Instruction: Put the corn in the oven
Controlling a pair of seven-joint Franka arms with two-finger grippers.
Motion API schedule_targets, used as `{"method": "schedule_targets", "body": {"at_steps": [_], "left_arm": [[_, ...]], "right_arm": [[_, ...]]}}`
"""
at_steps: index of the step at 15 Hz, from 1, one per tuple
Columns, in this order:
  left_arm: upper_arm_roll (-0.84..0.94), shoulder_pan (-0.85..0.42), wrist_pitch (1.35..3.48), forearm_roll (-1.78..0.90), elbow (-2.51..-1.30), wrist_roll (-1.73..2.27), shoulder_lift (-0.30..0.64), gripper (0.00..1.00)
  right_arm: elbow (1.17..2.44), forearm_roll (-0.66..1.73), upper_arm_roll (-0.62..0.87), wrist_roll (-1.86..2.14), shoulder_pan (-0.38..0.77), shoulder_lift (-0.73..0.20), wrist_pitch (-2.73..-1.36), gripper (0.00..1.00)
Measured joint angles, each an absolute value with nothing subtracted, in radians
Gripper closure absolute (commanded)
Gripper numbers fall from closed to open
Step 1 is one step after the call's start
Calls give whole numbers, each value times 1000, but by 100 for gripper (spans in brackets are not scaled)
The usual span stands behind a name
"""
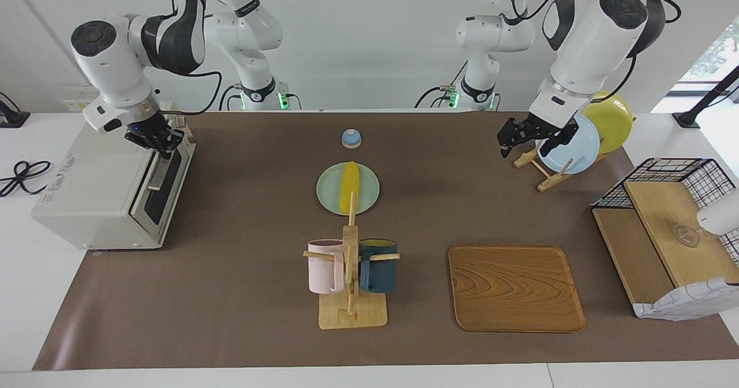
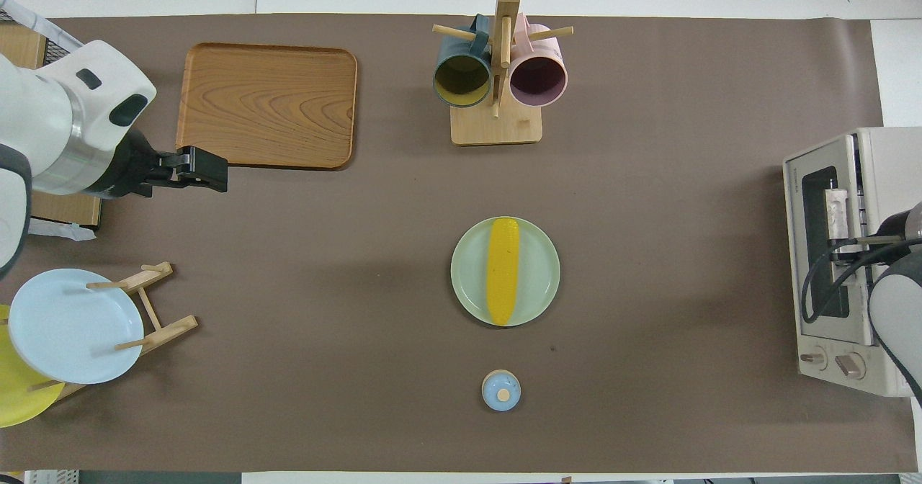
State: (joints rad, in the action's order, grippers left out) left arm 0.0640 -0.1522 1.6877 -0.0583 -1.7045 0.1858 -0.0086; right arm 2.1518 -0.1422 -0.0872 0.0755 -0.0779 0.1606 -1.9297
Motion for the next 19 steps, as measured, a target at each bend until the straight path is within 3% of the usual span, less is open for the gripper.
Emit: {"method": "schedule_targets", "body": {"at_steps": [9, 15, 19], "left_arm": [[67, -143, 1634, -57, -1704, 186, -41, 0], [74, -144, 1563, -57, -1654, 186, -42, 0], [74, -143, 1545, -57, -1642, 186, -40, 0]], "right_arm": [[2200, -46, -67, 31, 20, 83, -2011, 100], [2337, -34, -52, -14, 71, -1, -2308, 100], [2353, -49, -56, -43, 87, -76, -2395, 100]]}}
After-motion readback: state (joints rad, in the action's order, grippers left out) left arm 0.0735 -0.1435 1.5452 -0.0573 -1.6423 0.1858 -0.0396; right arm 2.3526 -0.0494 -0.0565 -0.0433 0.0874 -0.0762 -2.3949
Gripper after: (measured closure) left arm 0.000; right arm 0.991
